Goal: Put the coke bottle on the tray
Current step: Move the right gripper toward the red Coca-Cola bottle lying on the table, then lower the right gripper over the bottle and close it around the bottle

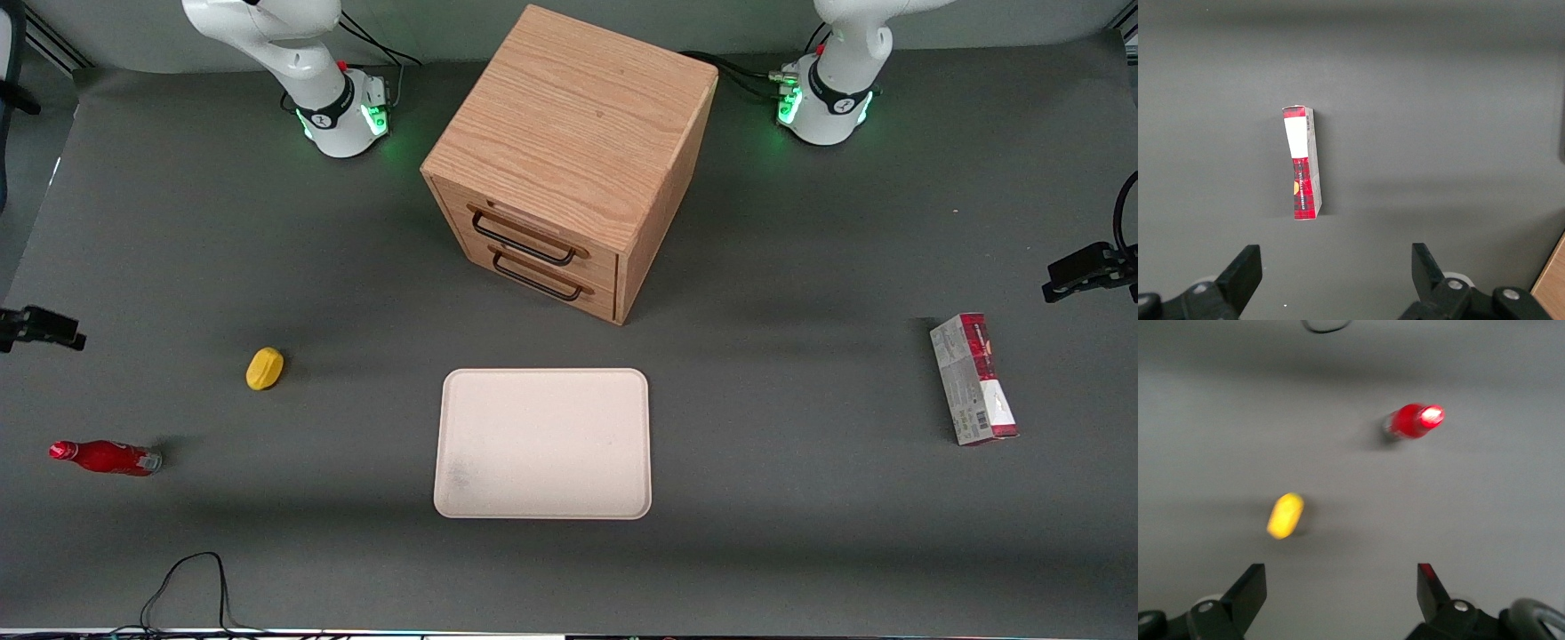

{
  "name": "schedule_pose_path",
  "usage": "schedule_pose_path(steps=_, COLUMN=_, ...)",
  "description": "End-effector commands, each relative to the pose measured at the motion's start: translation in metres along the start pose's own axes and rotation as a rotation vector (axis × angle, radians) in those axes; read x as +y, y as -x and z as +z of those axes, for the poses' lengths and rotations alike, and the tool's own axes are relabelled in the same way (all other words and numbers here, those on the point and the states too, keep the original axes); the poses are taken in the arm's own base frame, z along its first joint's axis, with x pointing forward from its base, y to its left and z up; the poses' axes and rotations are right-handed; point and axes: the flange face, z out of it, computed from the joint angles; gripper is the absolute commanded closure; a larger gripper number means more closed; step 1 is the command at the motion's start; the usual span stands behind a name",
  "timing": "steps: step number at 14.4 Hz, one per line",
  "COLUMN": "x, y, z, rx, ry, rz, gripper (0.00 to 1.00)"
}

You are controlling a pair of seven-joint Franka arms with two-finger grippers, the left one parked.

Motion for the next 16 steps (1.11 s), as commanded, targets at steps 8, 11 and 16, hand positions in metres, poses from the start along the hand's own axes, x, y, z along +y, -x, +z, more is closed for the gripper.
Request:
schedule_pose_path(steps=8, x=0.088, y=-0.055, z=0.143, rx=0.168, ry=-0.003, rz=-0.099, gripper=0.0)
schedule_pose_path(steps=11, x=0.091, y=-0.064, z=0.169, rx=0.192, ry=0.01, rz=-0.088, gripper=0.0)
schedule_pose_path(steps=16, x=0.091, y=-0.074, z=0.191, rx=0.235, ry=-0.031, rz=-0.041, gripper=0.0)
